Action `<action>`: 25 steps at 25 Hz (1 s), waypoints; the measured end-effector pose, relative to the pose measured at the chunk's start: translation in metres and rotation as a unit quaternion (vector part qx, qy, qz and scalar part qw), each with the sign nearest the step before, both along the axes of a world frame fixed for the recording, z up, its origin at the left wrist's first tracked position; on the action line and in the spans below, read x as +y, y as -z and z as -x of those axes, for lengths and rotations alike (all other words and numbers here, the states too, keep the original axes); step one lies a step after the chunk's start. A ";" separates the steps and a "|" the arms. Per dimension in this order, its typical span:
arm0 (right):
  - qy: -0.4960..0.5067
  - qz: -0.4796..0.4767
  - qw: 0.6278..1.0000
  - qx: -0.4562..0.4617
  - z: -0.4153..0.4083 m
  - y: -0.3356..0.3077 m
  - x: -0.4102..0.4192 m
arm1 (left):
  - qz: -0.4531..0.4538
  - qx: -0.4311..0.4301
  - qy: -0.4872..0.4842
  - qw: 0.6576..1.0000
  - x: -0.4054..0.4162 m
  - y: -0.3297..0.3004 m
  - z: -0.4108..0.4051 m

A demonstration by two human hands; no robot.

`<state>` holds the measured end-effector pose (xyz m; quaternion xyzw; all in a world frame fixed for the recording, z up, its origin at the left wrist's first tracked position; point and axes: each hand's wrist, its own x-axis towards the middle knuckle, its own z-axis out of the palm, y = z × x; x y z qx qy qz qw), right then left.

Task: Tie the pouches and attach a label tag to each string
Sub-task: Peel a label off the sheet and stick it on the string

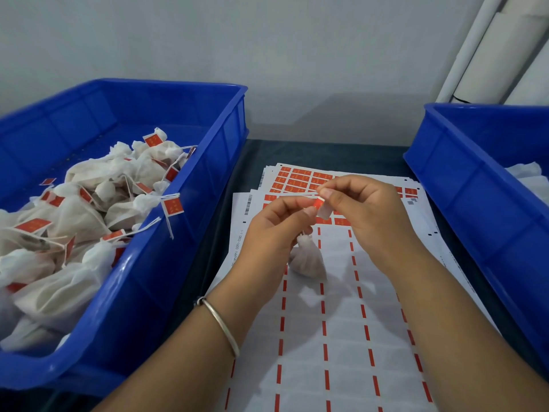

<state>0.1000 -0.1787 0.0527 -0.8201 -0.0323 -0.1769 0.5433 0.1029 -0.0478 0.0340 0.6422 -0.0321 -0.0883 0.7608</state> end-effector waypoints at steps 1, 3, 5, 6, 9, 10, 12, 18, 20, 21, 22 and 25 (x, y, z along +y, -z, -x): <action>-0.006 -0.003 1.000 0.002 0.000 0.000 0.000 | -0.004 0.000 -0.002 1.000 0.000 0.000 0.000; -0.019 -0.009 1.000 0.005 0.000 0.001 0.000 | -0.008 0.001 -0.007 1.000 -0.001 0.001 0.001; -0.032 -0.014 0.999 0.006 -0.001 0.001 -0.001 | -0.013 -0.001 -0.010 1.000 -0.001 0.002 0.001; -0.038 -0.015 0.999 0.006 -0.001 0.002 -0.001 | -0.016 0.000 -0.010 1.000 -0.002 0.002 0.001; -0.046 -0.017 0.999 0.008 -0.001 0.003 0.000 | -0.019 0.004 -0.009 1.000 -0.002 0.004 0.000; -0.048 -0.018 0.999 0.008 0.000 0.003 0.000 | -0.017 0.007 -0.009 1.000 -0.001 0.004 0.001; -0.054 -0.017 0.998 0.007 0.000 0.003 0.000 | -0.014 0.011 -0.010 1.000 -0.001 0.005 0.000; -0.086 -0.018 0.996 0.000 0.002 0.002 0.000 | -0.016 0.017 -0.030 0.999 0.001 0.006 -0.003; -0.076 -0.009 0.997 0.003 0.001 0.002 -0.001 | -0.018 0.008 -0.027 0.999 0.001 0.007 -0.002; -0.071 -0.007 0.997 0.005 0.000 0.002 -0.001 | -0.022 0.000 -0.028 0.999 0.001 0.007 -0.002; -0.068 -0.004 0.998 0.006 0.000 0.001 -0.002 | -0.032 -0.013 -0.031 0.999 0.001 0.007 -0.002; -0.069 0.015 0.997 0.013 0.001 0.000 -0.002 | -0.088 -0.067 -0.057 0.992 0.002 0.009 -0.003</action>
